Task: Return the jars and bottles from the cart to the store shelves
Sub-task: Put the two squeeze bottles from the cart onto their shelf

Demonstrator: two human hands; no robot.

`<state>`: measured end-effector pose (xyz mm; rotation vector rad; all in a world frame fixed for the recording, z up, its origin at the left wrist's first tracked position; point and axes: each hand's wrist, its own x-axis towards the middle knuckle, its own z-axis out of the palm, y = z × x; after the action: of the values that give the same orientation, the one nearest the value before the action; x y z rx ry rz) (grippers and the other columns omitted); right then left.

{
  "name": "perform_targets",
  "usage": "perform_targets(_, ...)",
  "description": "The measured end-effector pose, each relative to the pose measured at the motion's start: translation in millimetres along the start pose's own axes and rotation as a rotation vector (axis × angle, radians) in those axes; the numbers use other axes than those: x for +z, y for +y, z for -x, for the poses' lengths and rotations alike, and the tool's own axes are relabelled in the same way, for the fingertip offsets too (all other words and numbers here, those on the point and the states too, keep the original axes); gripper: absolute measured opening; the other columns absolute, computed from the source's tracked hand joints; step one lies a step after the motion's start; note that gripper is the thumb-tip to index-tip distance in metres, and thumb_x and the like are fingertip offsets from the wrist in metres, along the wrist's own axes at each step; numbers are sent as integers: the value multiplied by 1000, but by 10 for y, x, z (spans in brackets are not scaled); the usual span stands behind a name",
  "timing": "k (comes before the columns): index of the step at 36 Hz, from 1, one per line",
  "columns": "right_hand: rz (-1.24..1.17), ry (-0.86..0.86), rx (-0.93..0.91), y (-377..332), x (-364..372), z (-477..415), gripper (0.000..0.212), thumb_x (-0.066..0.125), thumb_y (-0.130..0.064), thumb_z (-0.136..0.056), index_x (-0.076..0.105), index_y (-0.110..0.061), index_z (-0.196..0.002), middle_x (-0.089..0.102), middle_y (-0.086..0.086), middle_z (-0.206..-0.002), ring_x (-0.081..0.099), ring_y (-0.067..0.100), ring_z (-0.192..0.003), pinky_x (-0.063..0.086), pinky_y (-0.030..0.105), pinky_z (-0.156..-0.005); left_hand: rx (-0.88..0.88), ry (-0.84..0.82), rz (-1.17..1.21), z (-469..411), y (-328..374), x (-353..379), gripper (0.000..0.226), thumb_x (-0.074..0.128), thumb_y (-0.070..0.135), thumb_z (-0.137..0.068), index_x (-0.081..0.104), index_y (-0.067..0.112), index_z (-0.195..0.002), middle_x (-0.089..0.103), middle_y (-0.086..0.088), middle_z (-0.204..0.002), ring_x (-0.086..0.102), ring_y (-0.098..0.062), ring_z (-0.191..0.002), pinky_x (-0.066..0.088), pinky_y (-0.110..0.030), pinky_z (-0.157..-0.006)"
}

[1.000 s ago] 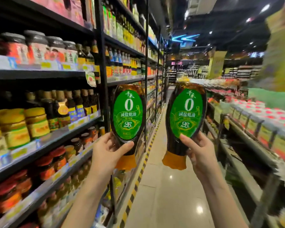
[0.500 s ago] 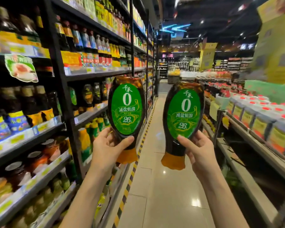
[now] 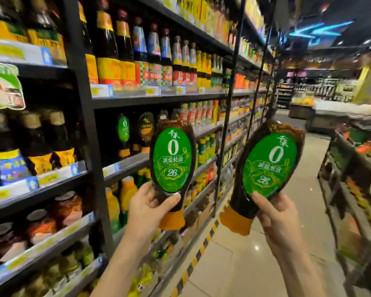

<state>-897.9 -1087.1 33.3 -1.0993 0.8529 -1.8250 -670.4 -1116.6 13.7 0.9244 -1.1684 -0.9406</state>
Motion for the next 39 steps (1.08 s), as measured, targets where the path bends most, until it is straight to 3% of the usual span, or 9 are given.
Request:
perform_targets(8,-61,-105,79,739,364,-964,101,92,-49,-18,62,-5,-104,76,0,-88,71,11,-78,55,19,-61,21,136,-76,-795,-342,-188,49,73,-6,-70,57,6,-115,69,-5,-108,69,-6,-91,51,-12,-70)
perform_targets(12,-74,-176,95,1069,710,-1463,86,91,-35,-31,62,0,-103,75,-3,-76,67,4,-58,48,12,-47,35,199,-96,-1295,-458,-342,62,78,3,-64,54,8,-120,67,-6,-114,67,-11,-100,54,-18,-80)
perform_targets(17,-87,-273,89,1411,1124,-1999,87,91,-49,-20,65,-11,-93,72,-7,-69,62,0,-51,48,12,-51,92,258,-181,-1841,-501,-531,55,78,-2,-66,54,20,-110,66,4,-107,66,2,-92,52,-13,-79)
perform_targets(21,-141,-369,120,1594,1443,-2275,30,75,-1,-58,60,-8,-83,68,-9,-55,48,-5,-34,37,5,-39,135,327,-225,-2182,-549,-703,61,80,-1,-64,52,16,-116,65,2,-110,65,-2,-97,53,-16,-83)
perform_targets(25,-139,-379,160,1794,1670,-2450,28,55,21,-75,57,-7,-80,60,-11,-44,44,-5,-31,36,5,-38,145,369,-285,-2377,-625,-885,68,82,4,-65,49,13,-124,63,-1,-119,61,-12,-110,51,-27,-94)
perform_targets(30,-210,-412,210,2035,1868,-2636,29,51,21,-78,55,-8,-79,62,-9,-47,45,-5,-32,37,6,-38,191,418,-403,-2544,-707,-1013,56,81,6,-67,51,33,-106,65,10,-109,62,0,-103,48,-11,-81)
perform_targets(33,-232,-465,221,2164,1972,-2756,24,62,13,-70,57,-8,-80,65,-10,-52,51,-4,-37,39,7,-40,196,450,-456,-2624,-764,-1035,56,81,6,-68,49,37,-103,63,13,-108,59,10,-99,44,-4,-77)
perform_targets(37,-246,-517,249,2338,2056,-2915,55,88,-20,-41,63,-9,-88,74,-4,-73,69,6,-66,53,15,-58,189,513,-536,-2742,-882,-1103,59,82,11,-68,46,42,-103,58,16,-111,54,13,-105,42,-1,-81)
perform_targets(39,-255,-540,274,2384,2082,-2989,45,83,-10,-48,62,-8,-87,73,-4,-69,67,4,-60,51,13,-53,175,553,-571,-2809,-945,-1144,61,82,15,-68,45,45,-104,58,14,-115,52,7,-112,42,-6,-89)
